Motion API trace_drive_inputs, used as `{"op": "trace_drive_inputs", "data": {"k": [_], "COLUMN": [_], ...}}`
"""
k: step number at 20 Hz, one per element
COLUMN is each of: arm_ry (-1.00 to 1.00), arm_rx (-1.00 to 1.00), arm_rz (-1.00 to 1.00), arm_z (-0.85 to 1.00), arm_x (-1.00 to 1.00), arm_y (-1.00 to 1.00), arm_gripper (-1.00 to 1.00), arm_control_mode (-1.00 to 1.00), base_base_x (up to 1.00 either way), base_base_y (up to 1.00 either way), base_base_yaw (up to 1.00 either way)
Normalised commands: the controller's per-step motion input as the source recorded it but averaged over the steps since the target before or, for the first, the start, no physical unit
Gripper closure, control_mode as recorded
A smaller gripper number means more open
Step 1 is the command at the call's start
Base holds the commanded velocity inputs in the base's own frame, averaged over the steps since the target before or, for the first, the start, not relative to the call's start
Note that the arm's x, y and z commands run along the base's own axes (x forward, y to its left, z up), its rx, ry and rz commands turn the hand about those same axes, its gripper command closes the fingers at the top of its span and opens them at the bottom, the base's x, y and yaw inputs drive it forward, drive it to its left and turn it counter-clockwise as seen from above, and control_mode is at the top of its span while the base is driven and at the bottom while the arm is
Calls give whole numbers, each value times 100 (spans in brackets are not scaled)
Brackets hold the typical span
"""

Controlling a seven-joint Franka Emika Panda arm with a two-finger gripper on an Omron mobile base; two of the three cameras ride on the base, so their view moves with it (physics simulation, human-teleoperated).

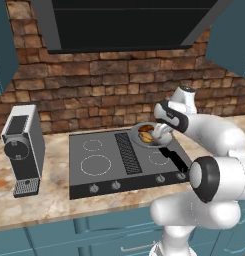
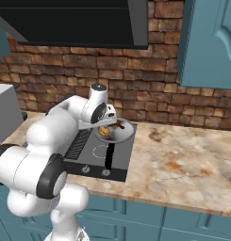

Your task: Take the chicken drumsticks from the pan and place one on each plate on the dining counter.

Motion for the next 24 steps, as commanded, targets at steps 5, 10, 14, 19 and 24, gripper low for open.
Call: {"op": "trace_drive_inputs", "data": {"k": [5,10,14,19,24], "arm_ry": [5,0,0,0,0], "arm_rx": [-7,-5,-1,0,0], "arm_rz": [0,0,0,0,0], "arm_z": [-42,-51,-44,-39,-41], "arm_x": [62,57,59,65,64], "arm_y": [9,0,0,0,0], "arm_gripper": [-100,-100,-100,-100,-100], "arm_control_mode": [-100,-100,-100,-100,-100], "base_base_x": [0,0,0,0,0], "base_base_y": [0,0,0,0,0], "base_base_yaw": [0,0,0,0,0]}}
